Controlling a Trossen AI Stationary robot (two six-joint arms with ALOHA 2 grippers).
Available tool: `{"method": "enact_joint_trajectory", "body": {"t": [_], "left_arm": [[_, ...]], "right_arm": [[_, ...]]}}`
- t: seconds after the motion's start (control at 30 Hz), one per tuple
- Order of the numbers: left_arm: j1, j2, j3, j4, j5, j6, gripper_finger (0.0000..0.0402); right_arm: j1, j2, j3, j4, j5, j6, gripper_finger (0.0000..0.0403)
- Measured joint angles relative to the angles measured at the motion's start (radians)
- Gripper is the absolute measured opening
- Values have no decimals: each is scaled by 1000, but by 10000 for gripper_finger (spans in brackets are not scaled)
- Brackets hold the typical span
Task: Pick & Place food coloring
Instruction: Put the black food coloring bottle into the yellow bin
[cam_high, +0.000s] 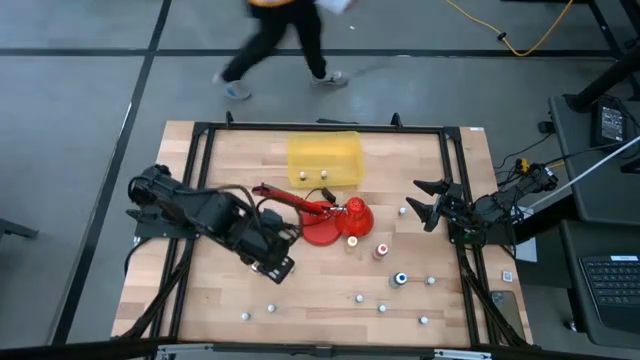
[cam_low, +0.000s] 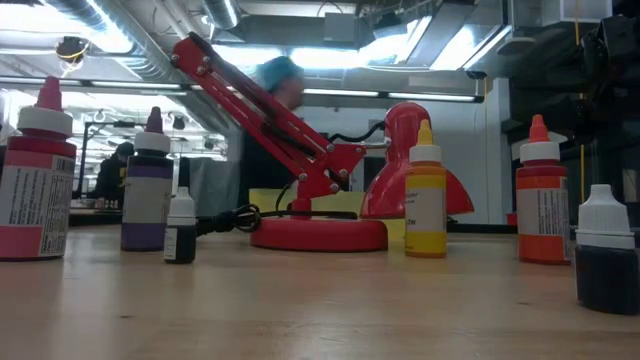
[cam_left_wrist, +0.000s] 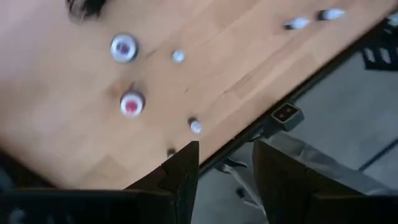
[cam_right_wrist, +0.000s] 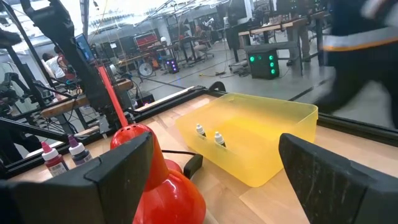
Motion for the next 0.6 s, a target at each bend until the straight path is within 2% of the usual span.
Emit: {"method": "enact_joint_trajectory", "body": {"t": [0.27, 0.43, 0.6], "left_arm": [[-18, 48, -124, 1, 17, -192, 120], [-68, 91, -176, 6, 18, -187, 114], [-109, 143, -232, 68, 18, -85, 116]], "right_arm": [[0, 0, 0, 0, 0, 0, 347], [0, 0, 0, 0, 0, 0, 347], [0, 0, 0, 0, 0, 0, 347]]}}
